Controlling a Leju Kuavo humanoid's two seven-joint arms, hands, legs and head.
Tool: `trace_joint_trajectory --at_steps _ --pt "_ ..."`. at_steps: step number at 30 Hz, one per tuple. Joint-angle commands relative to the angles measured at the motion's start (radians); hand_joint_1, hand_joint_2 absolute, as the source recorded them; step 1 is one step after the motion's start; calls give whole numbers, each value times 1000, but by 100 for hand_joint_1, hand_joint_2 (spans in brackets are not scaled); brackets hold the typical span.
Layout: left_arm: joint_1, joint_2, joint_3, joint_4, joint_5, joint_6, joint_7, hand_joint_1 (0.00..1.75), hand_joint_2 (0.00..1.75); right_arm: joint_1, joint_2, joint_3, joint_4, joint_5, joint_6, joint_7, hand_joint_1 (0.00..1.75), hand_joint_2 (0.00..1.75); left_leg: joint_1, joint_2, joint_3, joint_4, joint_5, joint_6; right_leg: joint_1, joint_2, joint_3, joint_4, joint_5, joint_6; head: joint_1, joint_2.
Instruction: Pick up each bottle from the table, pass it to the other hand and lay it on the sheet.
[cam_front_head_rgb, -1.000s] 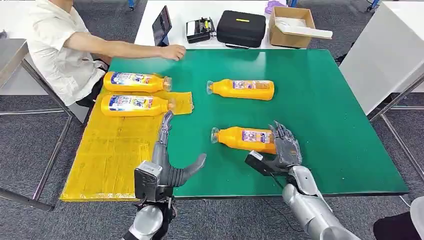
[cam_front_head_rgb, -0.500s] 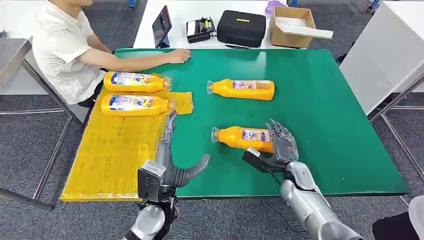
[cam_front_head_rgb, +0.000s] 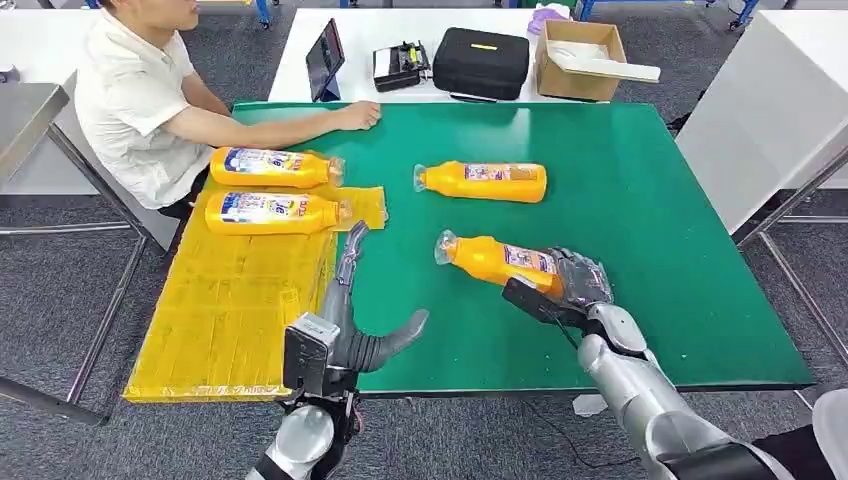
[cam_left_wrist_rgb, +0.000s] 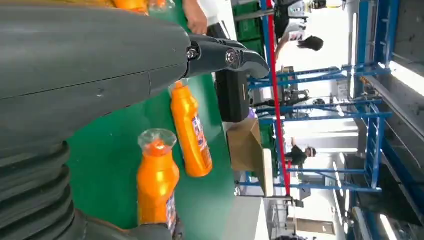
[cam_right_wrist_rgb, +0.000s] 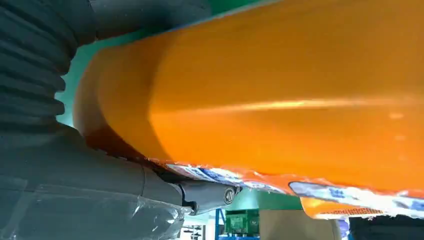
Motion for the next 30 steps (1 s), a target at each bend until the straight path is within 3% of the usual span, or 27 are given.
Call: trace_joint_trajectory --at_steps 1,11,17,21,24,26,27,28,30 --pt "-41 12 -27 69 7 -6 5 0 175 62 -8 6 120 -12 44 8 175 175 2 -3 3 -2 0 -1 3 -5 5 -3 -1 -4 0 0" --pt "-47 11 -28 69 8 -22 4 0 175 78 -8 -11 87 -46 51 -32 175 175 3 -4 5 -1 1 0 4 -6 10 -5 -1 -5 0 0" --pt "-44 7 -27 56 2 -9 -17 0 175 101 9 -58 30 -126 24 -129 175 175 3 -3 7 -1 0 0 3 -4 11 -4 -2 -4 0 0" --pt "-23 -7 1 31 47 9 -39 0 175 130 63 -129 -79 -252 10 -233 175 175 2 0 6 -1 0 0 3 -1 12 -4 -1 -3 0 0" --pt "-26 2 2 33 113 42 -68 0 175 168 90 -146 -237 -328 3 -239 175 175 2 4 6 0 -1 -1 4 2 17 -2 0 -4 0 0" --pt "-21 10 -1 38 198 -25 -32 0 175 169 94 -140 -290 -362 17 -238 175 175 2 4 5 0 -1 -1 3 2 16 -1 0 -4 0 0" --pt "-14 15 14 54 410 -212 119 0 175 156 93 -125 -305 -388 46 -244 175 175 2 6 4 0 -1 -1 4 3 15 -1 0 -5 0 0" --pt "-5 19 24 89 550 -302 214 0 175 130 97 -106 -289 -404 76 -254 175 175 1 6 3 0 -1 -1 3 3 14 -1 1 -4 -1 0" --pt "-19 23 14 155 555 -296 156 0 175 104 104 -83 -275 -417 78 -262 175 175 1 7 2 -1 -1 -1 2 4 13 -1 1 -3 0 0"
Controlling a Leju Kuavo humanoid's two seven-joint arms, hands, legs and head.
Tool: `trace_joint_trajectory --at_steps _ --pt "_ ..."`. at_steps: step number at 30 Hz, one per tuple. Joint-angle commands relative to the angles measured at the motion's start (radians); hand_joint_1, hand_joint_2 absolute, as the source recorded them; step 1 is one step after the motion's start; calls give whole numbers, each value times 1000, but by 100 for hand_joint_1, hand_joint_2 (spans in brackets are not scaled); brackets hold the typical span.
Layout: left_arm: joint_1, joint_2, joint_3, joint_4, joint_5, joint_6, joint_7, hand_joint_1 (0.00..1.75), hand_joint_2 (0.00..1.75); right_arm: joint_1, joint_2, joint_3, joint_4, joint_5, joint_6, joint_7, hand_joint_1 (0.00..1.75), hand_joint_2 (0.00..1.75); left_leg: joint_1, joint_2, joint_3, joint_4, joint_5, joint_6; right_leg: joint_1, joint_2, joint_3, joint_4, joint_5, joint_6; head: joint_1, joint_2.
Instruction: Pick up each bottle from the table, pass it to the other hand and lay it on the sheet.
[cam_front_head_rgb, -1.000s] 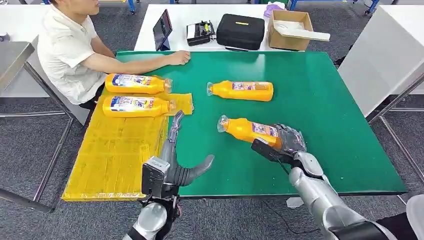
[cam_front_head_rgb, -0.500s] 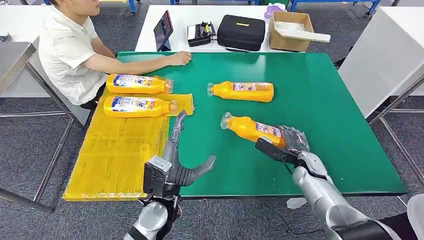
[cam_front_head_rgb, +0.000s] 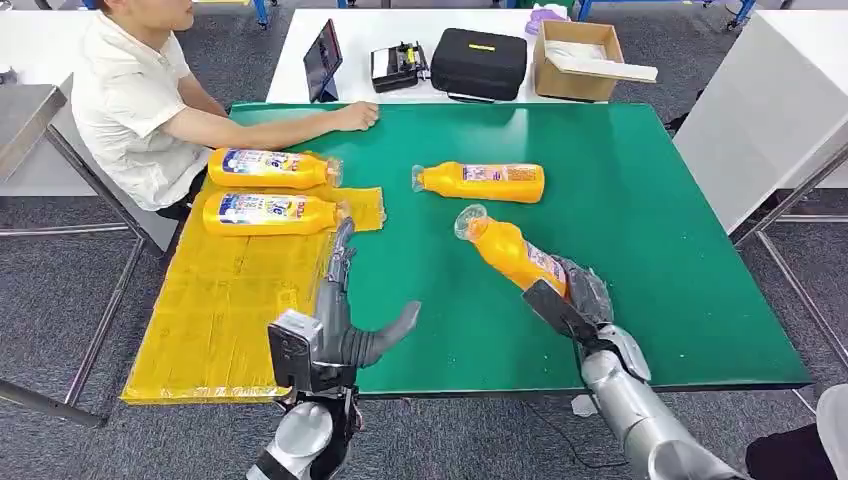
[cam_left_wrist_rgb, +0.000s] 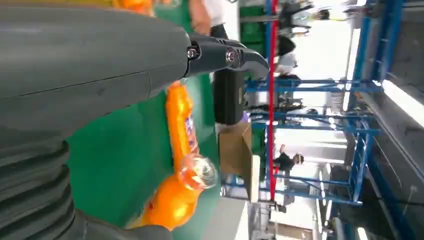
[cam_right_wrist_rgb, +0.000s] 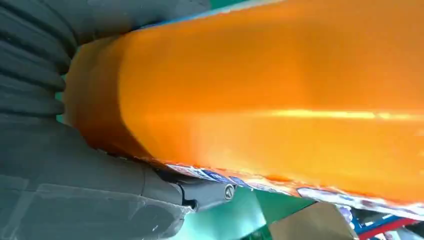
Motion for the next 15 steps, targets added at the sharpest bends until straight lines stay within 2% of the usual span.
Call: trace_joint_trajectory --at_steps 1,8,15 --pt "-13 31 14 144 392 -287 190 0 175 -19 62 20 -108 -74 74 -24 175 175 0 6 0 -1 0 -1 1 4 -1 -1 1 -4 0 0" --pt "-50 20 -10 184 378 -252 165 0 175 -2 63 53 -182 -105 71 -41 175 175 1 0 -7 0 0 -1 0 1 -5 1 -1 -3 0 0" --pt "-73 26 -42 167 331 -253 141 0 175 -11 75 89 -187 -106 83 -27 175 175 1 1 -11 1 0 -1 0 1 -10 1 0 -3 0 0"
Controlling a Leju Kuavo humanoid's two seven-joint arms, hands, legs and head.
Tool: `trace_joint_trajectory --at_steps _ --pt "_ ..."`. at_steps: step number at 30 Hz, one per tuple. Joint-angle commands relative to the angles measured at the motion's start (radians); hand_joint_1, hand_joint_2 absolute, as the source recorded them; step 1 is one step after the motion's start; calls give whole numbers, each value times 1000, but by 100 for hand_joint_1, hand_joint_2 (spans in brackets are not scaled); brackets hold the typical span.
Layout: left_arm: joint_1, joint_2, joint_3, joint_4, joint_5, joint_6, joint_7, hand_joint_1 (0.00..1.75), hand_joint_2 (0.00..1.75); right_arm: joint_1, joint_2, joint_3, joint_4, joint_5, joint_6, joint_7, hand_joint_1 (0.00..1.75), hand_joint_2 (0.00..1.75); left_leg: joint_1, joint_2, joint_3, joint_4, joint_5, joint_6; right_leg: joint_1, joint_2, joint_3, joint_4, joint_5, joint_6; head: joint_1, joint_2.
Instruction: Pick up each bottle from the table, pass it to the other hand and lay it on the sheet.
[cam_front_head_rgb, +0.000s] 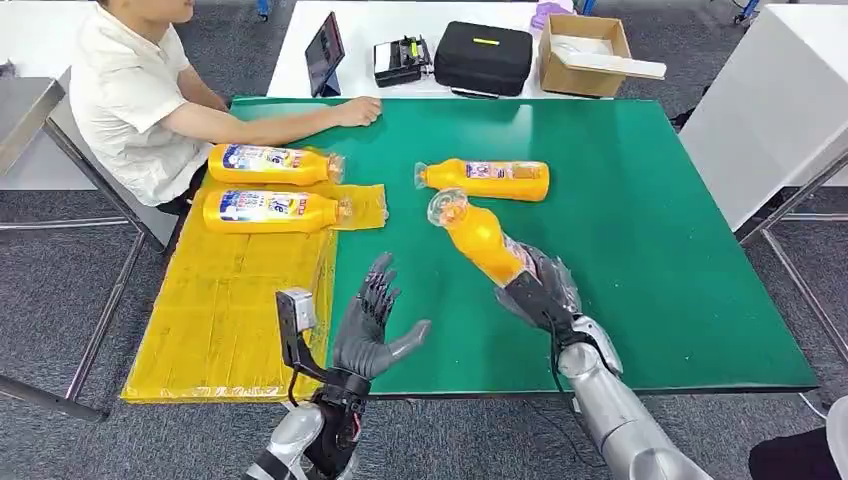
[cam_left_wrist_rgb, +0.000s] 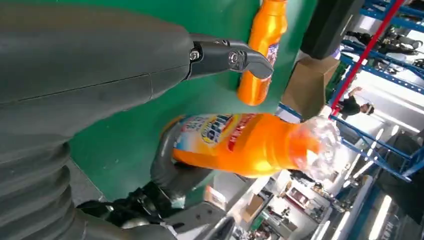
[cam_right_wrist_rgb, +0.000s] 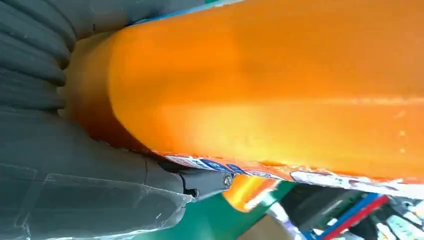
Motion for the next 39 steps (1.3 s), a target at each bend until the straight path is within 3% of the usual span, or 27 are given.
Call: trace_joint_trajectory --at_steps 1,4,11,17,28,32,39 --pt "-65 21 -48 67 -29 3 -13 0 175 -28 20 65 -24 -3 16 12 175 175 2 4 3 1 -2 -1 3 2 3 0 -1 -6 0 0" --pt "-64 21 -47 66 -30 3 -13 0 175 -30 17 72 -19 -7 19 11 175 175 1 4 3 1 -2 -1 2 2 2 0 -1 -5 0 0" --pt "-106 -12 -13 65 -97 89 -71 0 175 -55 70 245 -19 42 54 -1 175 175 1 6 1 1 -2 -1 2 4 0 1 -1 -5 0 0" --pt "-128 -30 10 87 -40 44 -31 0 175 -78 78 319 13 36 80 -5 175 175 2 6 3 2 -3 -1 3 3 2 1 -2 -7 0 0" --pt "-135 -29 17 93 -28 38 -21 0 175 -75 76 325 13 37 76 -6 175 175 1 3 0 0 -1 -1 1 1 -1 0 -1 -3 0 0" --pt "-162 -44 81 144 49 28 -17 0 175 -75 83 351 -1 33 59 -10 175 175 1 3 0 1 -1 -1 2 1 -1 0 -1 -4 0 0" --pt "-172 -54 114 180 175 -81 48 0 175 -79 86 365 -12 18 40 -5 175 175 1 3 1 1 -2 -1 2 1 0 1 -1 -4 0 0"
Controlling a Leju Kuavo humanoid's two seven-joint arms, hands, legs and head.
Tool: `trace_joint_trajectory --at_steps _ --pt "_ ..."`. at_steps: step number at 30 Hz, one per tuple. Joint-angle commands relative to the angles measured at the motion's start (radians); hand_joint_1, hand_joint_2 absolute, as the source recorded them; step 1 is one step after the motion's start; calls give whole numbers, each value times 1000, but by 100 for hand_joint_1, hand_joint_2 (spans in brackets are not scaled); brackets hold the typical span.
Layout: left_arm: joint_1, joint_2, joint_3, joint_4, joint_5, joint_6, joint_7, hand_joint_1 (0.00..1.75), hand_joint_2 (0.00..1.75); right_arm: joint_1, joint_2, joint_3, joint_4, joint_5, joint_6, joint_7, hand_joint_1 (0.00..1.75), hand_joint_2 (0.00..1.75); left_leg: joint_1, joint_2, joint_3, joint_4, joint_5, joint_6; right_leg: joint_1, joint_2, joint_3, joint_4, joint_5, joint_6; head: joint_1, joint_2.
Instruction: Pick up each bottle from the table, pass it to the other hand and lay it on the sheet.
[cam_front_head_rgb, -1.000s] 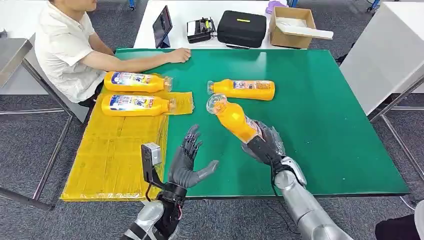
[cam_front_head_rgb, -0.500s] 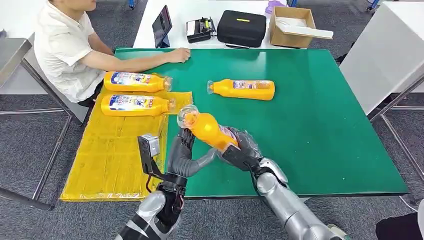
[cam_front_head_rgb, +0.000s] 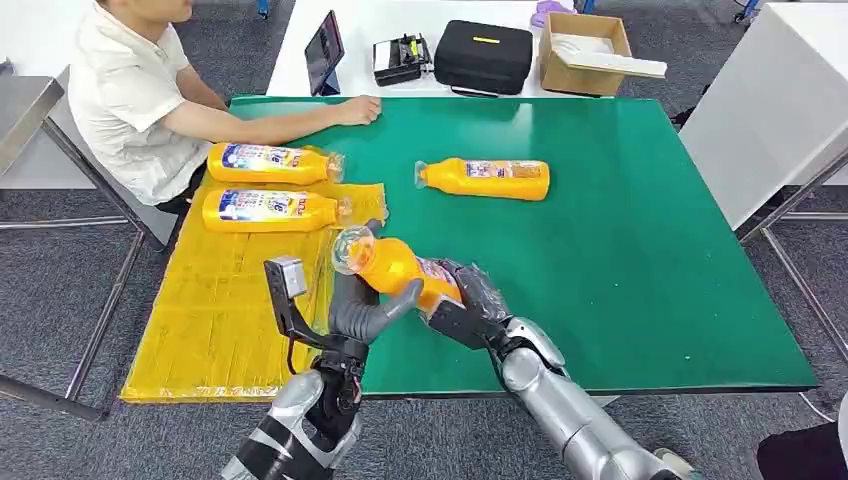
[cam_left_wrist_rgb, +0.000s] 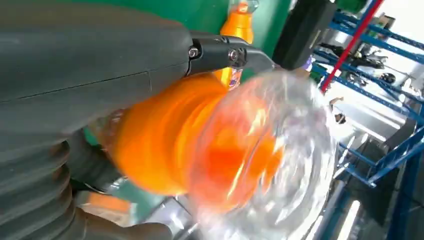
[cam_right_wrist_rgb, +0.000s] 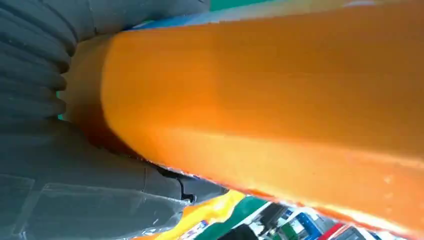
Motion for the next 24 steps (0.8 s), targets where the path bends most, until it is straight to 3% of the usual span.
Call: trace_joint_trajectory --at_steps 1,5,7,10,11,12,16,22,24 --pt "-58 -12 49 114 89 -94 48 0 175 -47 4 70 27 -13 -6 0 175 175 1 3 3 0 -2 -1 2 1 3 0 -1 -4 0 0" --pt "-74 -17 41 99 44 -57 -9 0 175 -34 3 86 12 -18 -1 2 175 175 2 4 4 2 -3 -1 2 2 4 0 -2 -5 0 0" --pt "-72 -29 68 102 103 -76 46 0 175 -32 8 85 9 -29 3 5 175 175 2 2 3 2 -3 -1 2 0 4 1 -2 -5 0 0" --pt "-86 -25 72 119 89 -57 18 0 175 -32 12 86 13 -38 4 14 175 175 1 2 2 1 -1 -1 2 1 2 0 -1 -4 0 0" --pt "-92 -27 74 137 96 -55 22 9 175 -28 12 83 10 -50 10 12 175 175 1 2 1 1 -1 -1 1 1 2 0 0 -3 0 0" --pt "-95 -30 78 148 103 -65 17 175 175 -25 13 78 6 -66 19 6 175 175 1 3 3 1 -2 -1 2 1 3 0 -1 -4 0 0" --pt "-88 -31 73 139 85 -83 -23 175 175 -19 11 58 -7 -109 41 -4 175 175 1 2 3 1 -2 -1 2 1 3 0 -1 -4 0 0" --pt "-58 -31 75 40 -19 46 -118 175 175 1 13 35 -43 -169 75 -7 175 175 1 1 2 1 -2 -1 2 0 2 0 -1 -4 0 0" --pt "-57 -27 77 36 -29 67 -123 175 175 -6 19 36 -31 -172 76 -6 162 175 1 3 4 1 -3 -1 2 2 4 0 -2 -5 0 0"
